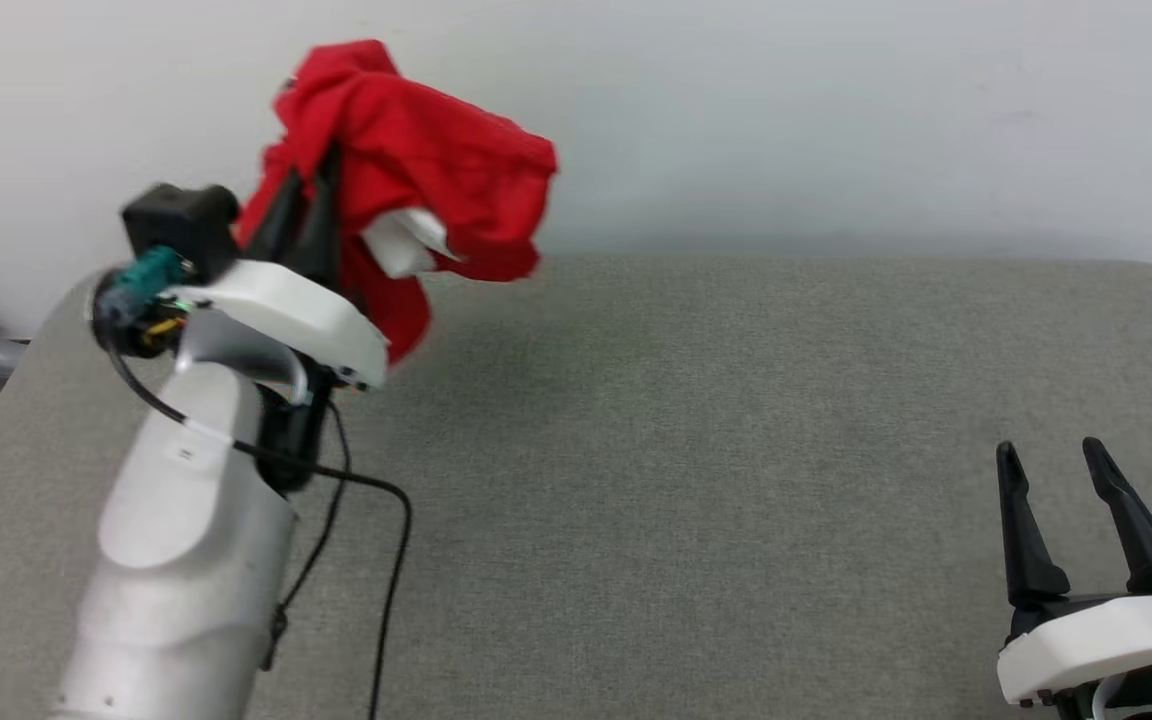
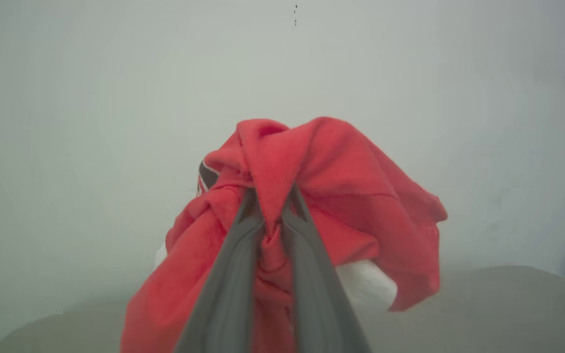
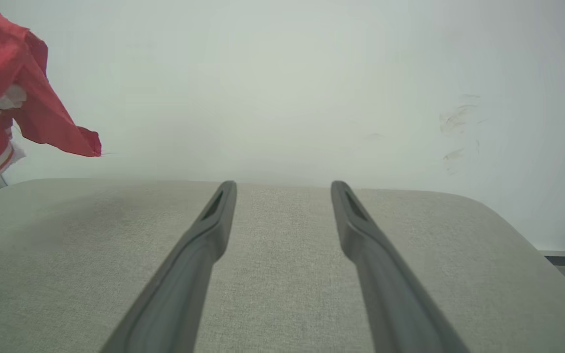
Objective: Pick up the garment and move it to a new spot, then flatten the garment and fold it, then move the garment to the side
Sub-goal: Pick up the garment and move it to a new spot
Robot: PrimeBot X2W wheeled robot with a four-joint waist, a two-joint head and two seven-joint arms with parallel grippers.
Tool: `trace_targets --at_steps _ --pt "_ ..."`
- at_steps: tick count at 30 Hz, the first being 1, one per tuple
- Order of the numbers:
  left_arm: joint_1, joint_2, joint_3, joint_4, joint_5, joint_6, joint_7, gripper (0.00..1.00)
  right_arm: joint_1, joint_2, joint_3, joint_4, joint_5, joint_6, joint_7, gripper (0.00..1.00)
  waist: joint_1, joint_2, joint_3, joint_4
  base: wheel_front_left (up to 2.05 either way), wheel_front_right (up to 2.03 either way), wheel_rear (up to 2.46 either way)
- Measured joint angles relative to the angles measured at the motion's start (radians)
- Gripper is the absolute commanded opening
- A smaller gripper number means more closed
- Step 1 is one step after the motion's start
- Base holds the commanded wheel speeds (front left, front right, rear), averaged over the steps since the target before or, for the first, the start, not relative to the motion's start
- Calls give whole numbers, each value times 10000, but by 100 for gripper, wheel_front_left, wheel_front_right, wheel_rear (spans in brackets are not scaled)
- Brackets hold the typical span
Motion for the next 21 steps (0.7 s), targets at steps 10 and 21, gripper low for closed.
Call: trace_targets --at_steps 10,21 --pt "2318 -1595 -1812 -2174 -242 -98 395 0 42 0 100 -21 146 0 40 100 0 0 194 -801 0 0 0" --pt "4475 -1572 -3595 -2343 128 -157 301 0 -226 0 125 -67 244 0 -104 100 3 0 1423 -1239 0 0 0"
